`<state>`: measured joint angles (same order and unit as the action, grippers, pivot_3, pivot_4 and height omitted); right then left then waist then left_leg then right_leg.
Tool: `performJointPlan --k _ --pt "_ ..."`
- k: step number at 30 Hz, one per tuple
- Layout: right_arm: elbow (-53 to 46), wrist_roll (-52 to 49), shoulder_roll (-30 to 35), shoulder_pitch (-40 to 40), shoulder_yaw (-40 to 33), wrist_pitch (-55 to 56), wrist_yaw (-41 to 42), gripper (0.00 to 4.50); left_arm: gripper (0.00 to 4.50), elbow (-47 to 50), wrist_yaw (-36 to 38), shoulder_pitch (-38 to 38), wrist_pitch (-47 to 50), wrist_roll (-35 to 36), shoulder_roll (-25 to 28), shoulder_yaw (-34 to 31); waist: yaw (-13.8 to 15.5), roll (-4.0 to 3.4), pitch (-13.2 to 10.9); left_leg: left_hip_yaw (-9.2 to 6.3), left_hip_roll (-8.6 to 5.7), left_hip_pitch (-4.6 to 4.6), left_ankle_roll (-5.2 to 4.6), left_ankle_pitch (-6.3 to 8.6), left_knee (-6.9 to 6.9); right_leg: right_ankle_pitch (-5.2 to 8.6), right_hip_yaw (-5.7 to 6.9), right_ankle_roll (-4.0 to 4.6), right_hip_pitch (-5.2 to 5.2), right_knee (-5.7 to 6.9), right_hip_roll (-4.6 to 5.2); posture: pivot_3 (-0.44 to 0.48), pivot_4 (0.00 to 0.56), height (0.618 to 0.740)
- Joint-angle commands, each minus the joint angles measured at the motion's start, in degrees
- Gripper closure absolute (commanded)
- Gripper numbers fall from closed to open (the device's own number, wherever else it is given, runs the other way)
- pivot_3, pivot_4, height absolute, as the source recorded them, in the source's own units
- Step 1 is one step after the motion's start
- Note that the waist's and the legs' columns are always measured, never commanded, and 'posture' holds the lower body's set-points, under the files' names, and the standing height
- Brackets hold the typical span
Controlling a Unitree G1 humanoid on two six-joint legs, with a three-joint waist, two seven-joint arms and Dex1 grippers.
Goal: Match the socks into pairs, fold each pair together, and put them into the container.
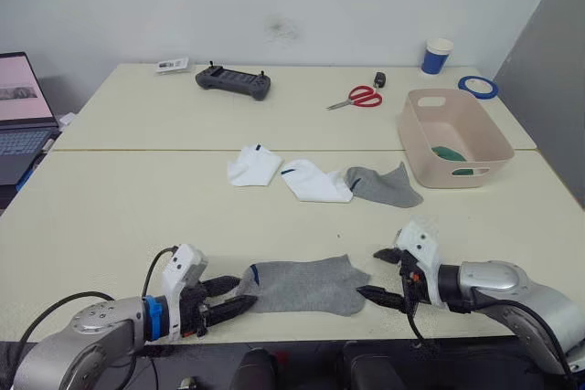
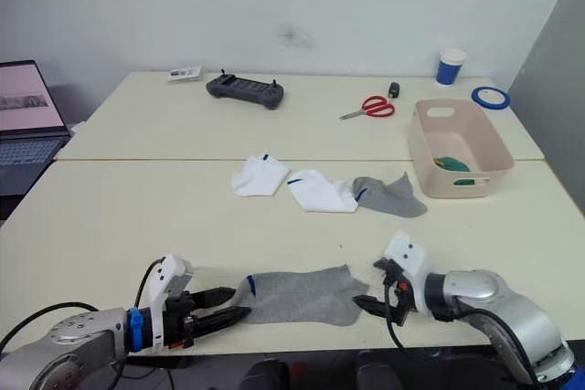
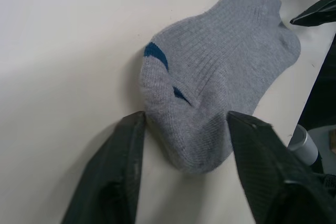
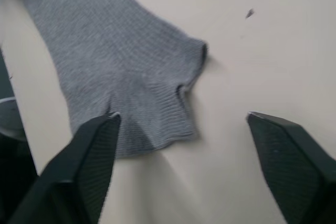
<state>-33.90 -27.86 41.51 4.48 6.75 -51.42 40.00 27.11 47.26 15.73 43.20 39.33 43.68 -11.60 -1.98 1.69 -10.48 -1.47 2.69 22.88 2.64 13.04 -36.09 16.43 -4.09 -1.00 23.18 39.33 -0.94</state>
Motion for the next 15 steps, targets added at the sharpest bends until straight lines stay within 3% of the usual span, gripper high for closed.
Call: performJointPlan --k 1,3,15 --pt "0.4 -1.3 -2.0 3.1 -3.8 2.0 -0.9 0.00 0.59 -0.8 1.7 -1.9 -1.7 1.2 1.6 -5.0 0.0 0.00 0.0 0.00 0.00 0.00 0.00 0.00 0.00 0.00 0.00 -0.01 0.01 0.01 -0.01 0.000 0.150 0.740" --pt "1.3 -1.0 -3.6 4.6 -3.6 2.8 -1.6 0.00 0.06 -0.5 3.0 -5.4 -1.2 2.6 2.8 -5.6 0.0 0.00 0.0 -0.05 0.01 0.02 0.00 0.00 0.01 -0.01 0.06 -0.02 0.02 0.01 -0.03 0.000 0.150 0.740" --pt "11.6 15.4 -12.0 11.1 -2.2 15.9 -15.8 0.00 0.06 4.5 1.9 -21.1 -3.9 0.4 2.2 1.5 0.1 0.04 0.0 0.03 -0.01 0.16 0.00 0.00 0.06 -0.21 0.00 -0.37 0.02 -0.30 0.00 0.000 0.150 0.740"
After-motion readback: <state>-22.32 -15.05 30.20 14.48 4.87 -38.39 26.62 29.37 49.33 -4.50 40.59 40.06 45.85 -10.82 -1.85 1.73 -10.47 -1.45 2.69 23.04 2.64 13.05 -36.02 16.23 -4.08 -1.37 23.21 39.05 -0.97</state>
